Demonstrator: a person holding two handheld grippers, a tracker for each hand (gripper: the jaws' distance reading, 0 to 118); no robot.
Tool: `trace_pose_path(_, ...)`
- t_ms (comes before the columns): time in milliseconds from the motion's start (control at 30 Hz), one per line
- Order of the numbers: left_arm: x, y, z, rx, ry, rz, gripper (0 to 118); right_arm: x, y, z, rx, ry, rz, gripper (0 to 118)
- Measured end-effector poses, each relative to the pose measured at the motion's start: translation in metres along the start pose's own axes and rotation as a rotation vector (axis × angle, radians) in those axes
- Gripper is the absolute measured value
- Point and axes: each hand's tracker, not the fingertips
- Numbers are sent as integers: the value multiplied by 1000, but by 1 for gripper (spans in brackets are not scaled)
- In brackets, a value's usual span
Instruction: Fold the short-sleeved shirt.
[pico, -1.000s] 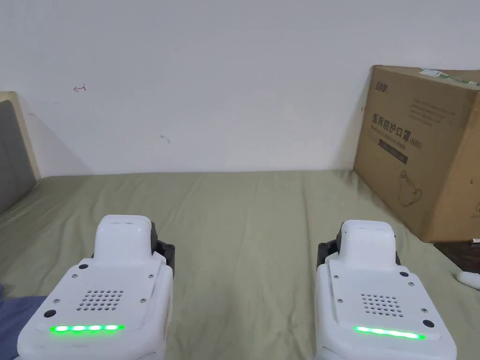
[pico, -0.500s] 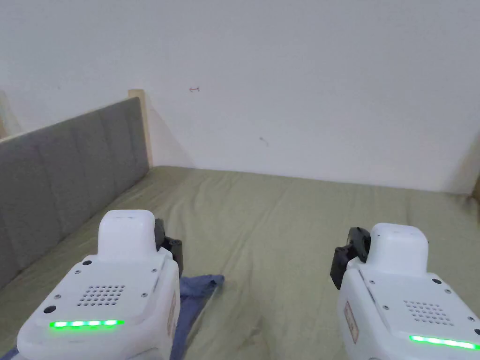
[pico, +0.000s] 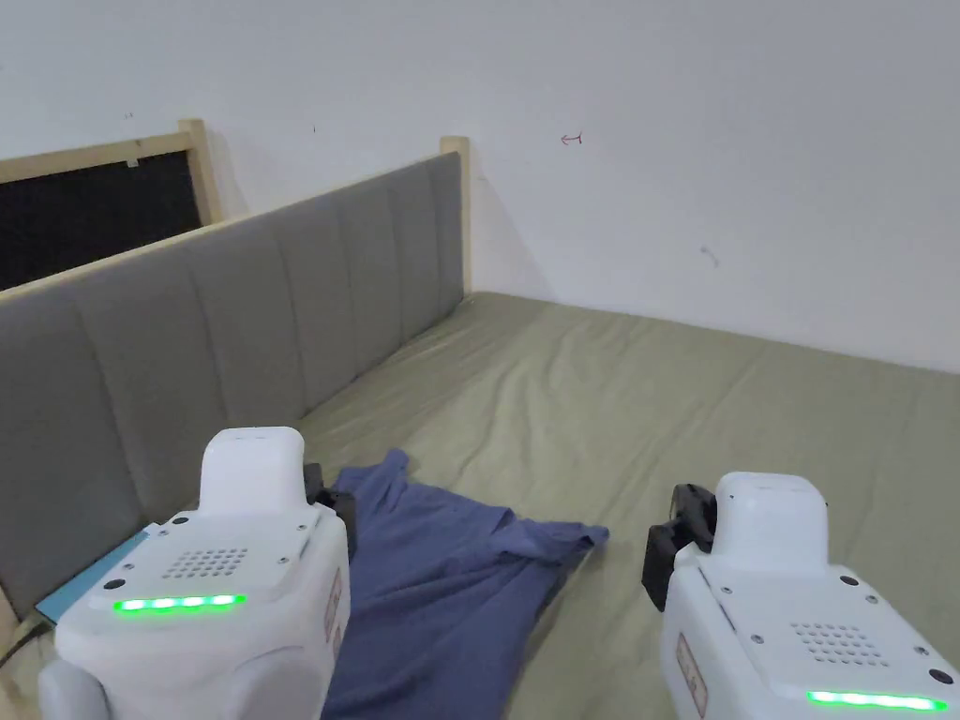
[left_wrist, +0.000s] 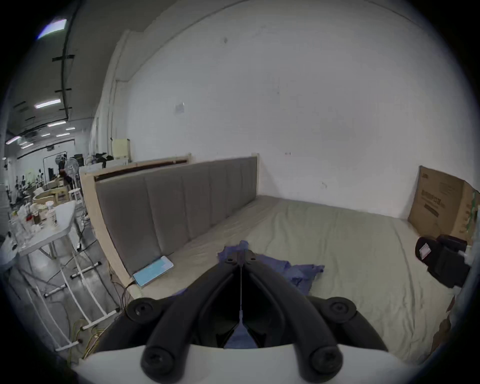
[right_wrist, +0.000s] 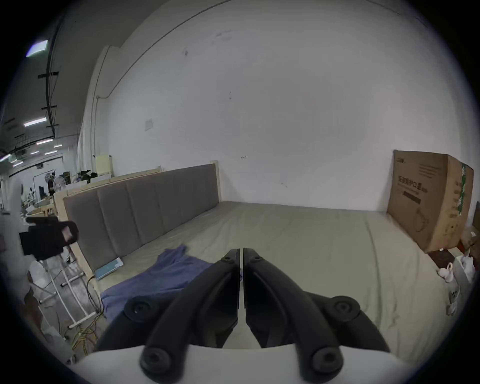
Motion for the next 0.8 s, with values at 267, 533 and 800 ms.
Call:
trace_pose_path(267,18,-62,-134,-411,-8,45,2,22,-24,-24,-113,-46,-18,3)
trace_pose_path(533,48,-107,-206,-574,-69,-29,113,41,-47,-55,-222,-75,-42,3)
trace_pose_path(800,79,-154,-271,-846,-119,-61,94,52,-63,-75,-299,-83,-48,3)
